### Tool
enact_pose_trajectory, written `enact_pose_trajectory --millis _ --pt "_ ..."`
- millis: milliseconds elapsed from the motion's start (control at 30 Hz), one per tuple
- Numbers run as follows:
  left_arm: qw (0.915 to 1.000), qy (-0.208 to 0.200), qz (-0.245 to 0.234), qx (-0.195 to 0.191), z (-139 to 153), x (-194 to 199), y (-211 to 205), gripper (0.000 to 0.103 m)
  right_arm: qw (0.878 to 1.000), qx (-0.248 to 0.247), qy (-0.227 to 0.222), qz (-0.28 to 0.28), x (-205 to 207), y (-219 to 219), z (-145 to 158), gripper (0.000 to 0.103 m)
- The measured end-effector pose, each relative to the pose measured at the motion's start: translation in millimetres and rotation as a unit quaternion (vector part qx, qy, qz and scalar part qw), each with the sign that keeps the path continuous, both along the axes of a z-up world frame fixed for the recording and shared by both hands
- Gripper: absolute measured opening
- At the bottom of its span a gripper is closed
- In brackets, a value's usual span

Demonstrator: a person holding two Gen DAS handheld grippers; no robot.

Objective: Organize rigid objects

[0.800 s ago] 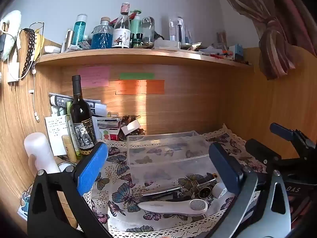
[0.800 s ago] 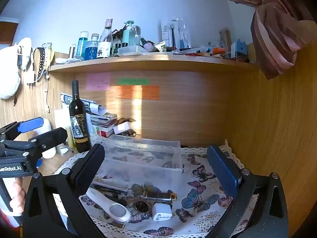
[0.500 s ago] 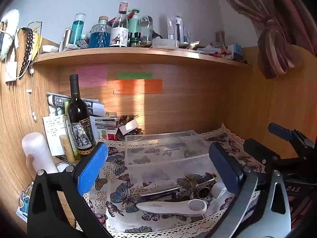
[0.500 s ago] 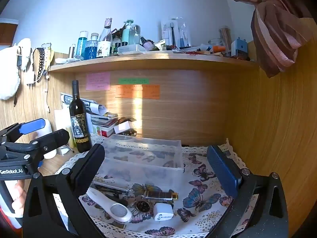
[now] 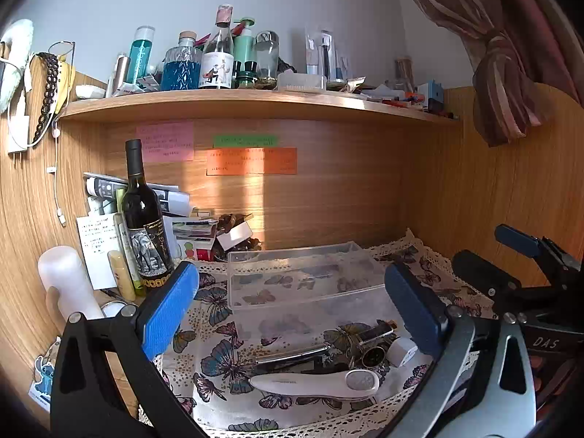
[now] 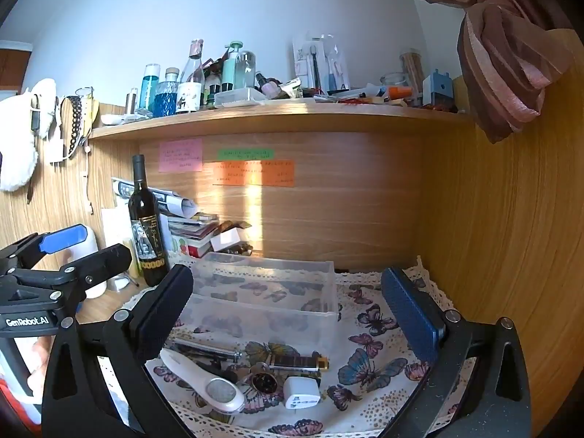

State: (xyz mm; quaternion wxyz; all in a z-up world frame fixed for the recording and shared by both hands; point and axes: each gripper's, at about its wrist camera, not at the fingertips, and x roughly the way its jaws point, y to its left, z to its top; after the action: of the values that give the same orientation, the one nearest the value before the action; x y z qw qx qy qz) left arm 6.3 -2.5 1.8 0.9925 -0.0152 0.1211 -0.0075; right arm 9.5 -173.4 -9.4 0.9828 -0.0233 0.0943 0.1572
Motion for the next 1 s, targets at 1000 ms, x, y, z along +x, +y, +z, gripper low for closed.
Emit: enact_pose_trajectory --millis 1000 --pt "1.0000 -0.005 0.001 -0.003 -1.1 -0.8 -0.2 0.103 1.000 0.002 -0.001 0.002 -2.0 2.6 0.3 0.103"
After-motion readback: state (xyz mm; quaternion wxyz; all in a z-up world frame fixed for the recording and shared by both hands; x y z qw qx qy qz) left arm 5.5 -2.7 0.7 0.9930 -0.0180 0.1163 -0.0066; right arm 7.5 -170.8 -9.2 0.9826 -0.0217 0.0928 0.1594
